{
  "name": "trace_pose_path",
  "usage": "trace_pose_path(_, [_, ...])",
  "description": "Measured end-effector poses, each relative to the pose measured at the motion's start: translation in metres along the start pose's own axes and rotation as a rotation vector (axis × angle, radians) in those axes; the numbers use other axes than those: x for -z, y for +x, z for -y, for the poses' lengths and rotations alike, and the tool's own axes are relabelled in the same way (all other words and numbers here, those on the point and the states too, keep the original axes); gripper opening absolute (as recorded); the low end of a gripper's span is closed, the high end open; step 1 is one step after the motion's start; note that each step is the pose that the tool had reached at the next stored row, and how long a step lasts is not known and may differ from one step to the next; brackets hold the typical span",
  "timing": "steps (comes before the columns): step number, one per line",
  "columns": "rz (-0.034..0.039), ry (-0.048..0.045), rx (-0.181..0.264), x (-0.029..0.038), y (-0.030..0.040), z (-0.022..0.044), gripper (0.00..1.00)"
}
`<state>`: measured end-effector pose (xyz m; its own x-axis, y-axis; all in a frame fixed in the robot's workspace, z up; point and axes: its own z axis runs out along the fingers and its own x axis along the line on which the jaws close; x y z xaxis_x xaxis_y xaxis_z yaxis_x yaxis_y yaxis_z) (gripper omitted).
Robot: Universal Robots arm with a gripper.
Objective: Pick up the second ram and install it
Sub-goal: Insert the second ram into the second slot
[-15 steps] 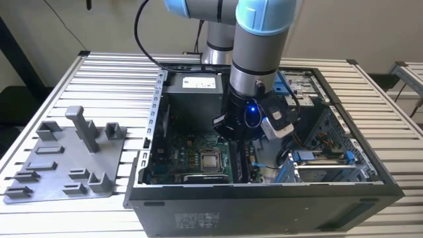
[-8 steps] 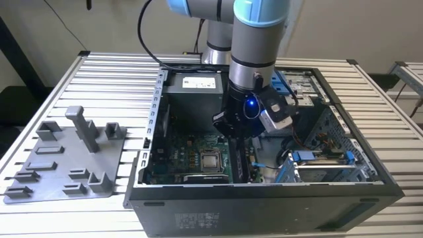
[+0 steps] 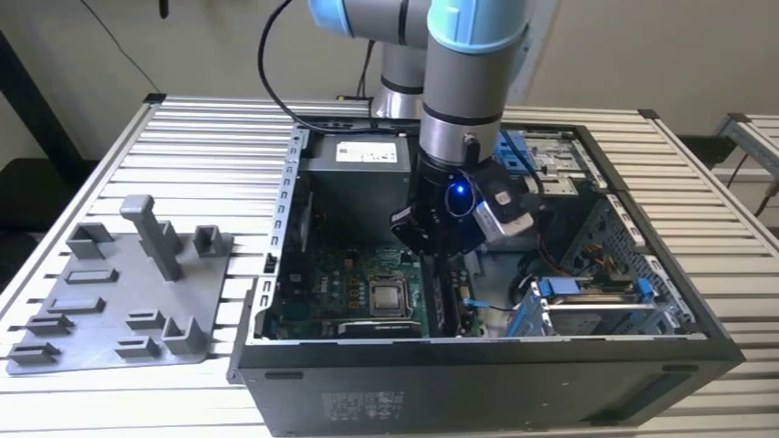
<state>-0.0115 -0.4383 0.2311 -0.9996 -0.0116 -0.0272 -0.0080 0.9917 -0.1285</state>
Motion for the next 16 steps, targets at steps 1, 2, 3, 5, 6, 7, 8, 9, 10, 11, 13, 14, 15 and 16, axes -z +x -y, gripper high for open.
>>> trace_pose_path(1, [-0.0013,0.0141,0.0,0.0,0.0,-0.0001,0.13])
trace_pose_path(2, [-0.0022,0.0273,0.001,-0.0001,0.0,-0.0004,0.13])
trace_pose_path(3, [-0.0024,0.0334,0.001,-0.0002,0.0,-0.0007,0.13])
trace_pose_path(5, [-0.0024,0.0351,0.001,-0.0013,0.0,-0.0016,0.13])
trace_pose_path(6, [-0.0025,0.0355,0.001,-0.0017,0.0,-0.0024,0.13])
trace_pose_path(7, [-0.0024,0.0353,0.001,-0.0021,0.0,-0.0027,0.13])
trace_pose_path(8, [-0.0024,0.0353,0.001,-0.0026,0.0,-0.003,0.13])
trace_pose_path(9, [-0.0025,0.0355,0.001,-0.0028,0.0,-0.0031,0.13])
trace_pose_path(10, [-0.0026,0.0357,0.001,-0.0029,0.0,-0.0031,0.13])
trace_pose_path(11, [-0.0028,0.0358,-0.001,-0.0031,0.0001,-0.0031,0.13])
trace_pose_path(13, [-0.0031,0.0363,-0.003,-0.0032,0.0002,-0.0032,0.13])
trace_pose_path(14, [-0.0032,0.0378,-0.003,-0.003,0.0002,-0.0032,0.13])
trace_pose_path(15, [-0.0032,0.0393,-0.003,-0.0027,0.0002,-0.0031,0.13])
trace_pose_path(16, [-0.003,0.041,-0.004,-0.0025,0.0002,-0.0032,0.13])
